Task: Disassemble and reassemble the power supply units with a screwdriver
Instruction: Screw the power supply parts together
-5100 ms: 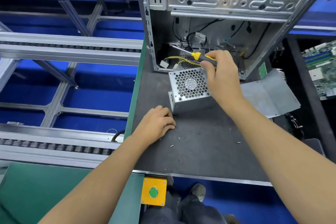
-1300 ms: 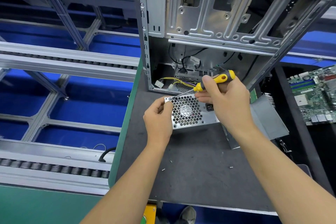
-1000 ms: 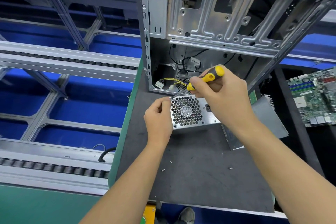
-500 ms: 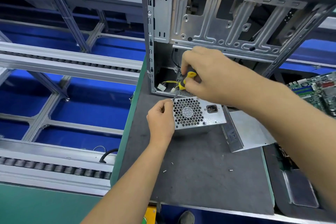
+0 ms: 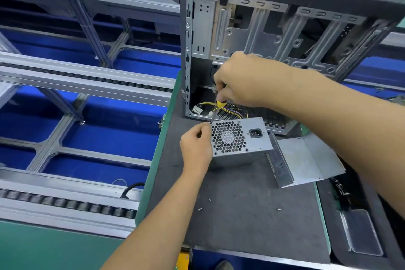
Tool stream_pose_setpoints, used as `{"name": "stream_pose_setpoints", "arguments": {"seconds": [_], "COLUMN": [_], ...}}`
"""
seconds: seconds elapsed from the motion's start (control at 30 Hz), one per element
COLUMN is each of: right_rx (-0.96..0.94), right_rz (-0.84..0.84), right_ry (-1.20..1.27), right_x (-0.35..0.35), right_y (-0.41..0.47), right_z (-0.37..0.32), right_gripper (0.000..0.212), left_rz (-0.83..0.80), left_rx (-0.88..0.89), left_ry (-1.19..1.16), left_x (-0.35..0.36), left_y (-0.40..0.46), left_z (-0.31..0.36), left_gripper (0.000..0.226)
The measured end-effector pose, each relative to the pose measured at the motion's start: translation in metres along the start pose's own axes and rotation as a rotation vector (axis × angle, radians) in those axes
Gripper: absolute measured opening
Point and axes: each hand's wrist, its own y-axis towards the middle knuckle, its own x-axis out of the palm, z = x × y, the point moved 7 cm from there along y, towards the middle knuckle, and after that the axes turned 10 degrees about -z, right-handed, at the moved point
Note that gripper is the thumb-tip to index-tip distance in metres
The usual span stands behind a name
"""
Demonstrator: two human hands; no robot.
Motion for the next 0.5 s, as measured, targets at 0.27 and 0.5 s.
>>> {"name": "stream_pose_setpoints", "arguments": {"seconds": [0.27,0.5], "right_rx": [0.049,-0.079], "right_rz": [-0.106,-0.071], "right_ry": [0.006,-0.369], "right_x": [0.012,0.003], "right_y": [0.003,-0.009], "right_z": [0.008,-0.017], "right_gripper": [0.031,0.026], "left_rz": [-0.021,-0.012], "left_rx": [-0.003,0.002], "left_ry": [0.009,0.007], "left_x": [0.0,0.0], "left_y": [0.003,0.001], "left_z": [0.0,-0.002], "left_gripper": [0.046,0.042]}}
